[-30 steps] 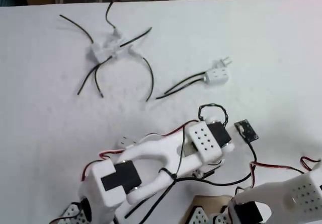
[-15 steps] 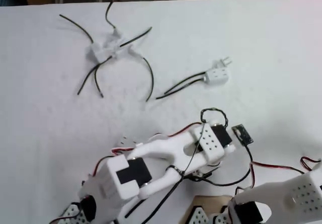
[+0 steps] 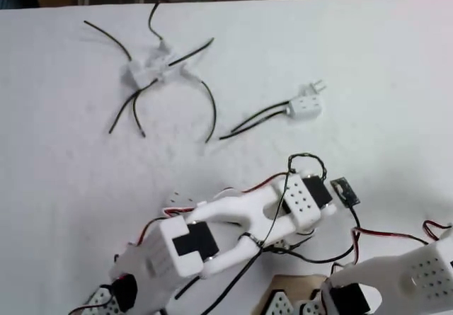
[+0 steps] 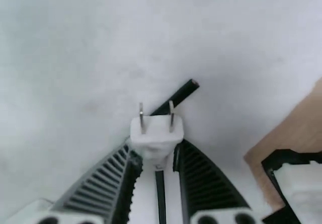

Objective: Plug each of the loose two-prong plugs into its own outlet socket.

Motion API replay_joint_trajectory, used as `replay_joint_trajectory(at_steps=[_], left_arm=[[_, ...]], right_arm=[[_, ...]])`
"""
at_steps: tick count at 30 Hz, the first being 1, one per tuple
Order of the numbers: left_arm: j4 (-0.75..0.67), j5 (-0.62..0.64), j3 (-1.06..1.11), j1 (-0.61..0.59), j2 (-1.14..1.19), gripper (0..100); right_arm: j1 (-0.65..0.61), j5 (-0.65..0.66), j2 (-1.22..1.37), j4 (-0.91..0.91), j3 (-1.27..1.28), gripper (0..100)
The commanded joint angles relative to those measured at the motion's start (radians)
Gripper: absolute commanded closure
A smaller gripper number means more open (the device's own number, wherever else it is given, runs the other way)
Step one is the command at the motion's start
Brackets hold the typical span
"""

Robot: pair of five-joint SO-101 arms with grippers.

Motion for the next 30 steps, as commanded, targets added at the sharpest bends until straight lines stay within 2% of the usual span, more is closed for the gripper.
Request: replay_joint_trajectory(at_steps=[1, 6, 13, 16, 19, 24, 27, 30], left_arm=[[-0.005, 0.012, -0.046, 0.022, -0.01, 98], [0.061, 0.014, -0.166, 0.031, -0.013, 98], [0.265, 0.015, -0.535, 0.025, -0.013, 98], [0.279, 0.041, -0.663, 0.024, -0.027, 98], [0.278, 0.068, -0.637, 0.021, -0.09, 98], [0.212, 0.064, -0.425, 0.001, -0.105, 97], [0.106, 0.063, -0.305, -0.05, -0.058, 90], [0.038, 0.063, -0.276, -0.117, -0.013, 80]], right_arm=[[0.007, 0.005, -0.025, 0.004, -0.046, 96.4], [0.002, 0.005, -0.054, 0.008, -0.044, 96.4], [-0.016, 0.002, -0.124, 0.008, -0.038, 96.5], [-0.027, 0.003, -0.128, 0.035, -0.037, 96.5], [-0.041, 0.003, -0.125, 0.056, -0.037, 96.5], [-0.042, 0.003, -0.124, 0.058, -0.035, 96.4], [-0.044, 0.003, -0.124, 0.058, -0.035, 96.4], [-0.044, 0.003, -0.124, 0.058, -0.035, 96.4]])
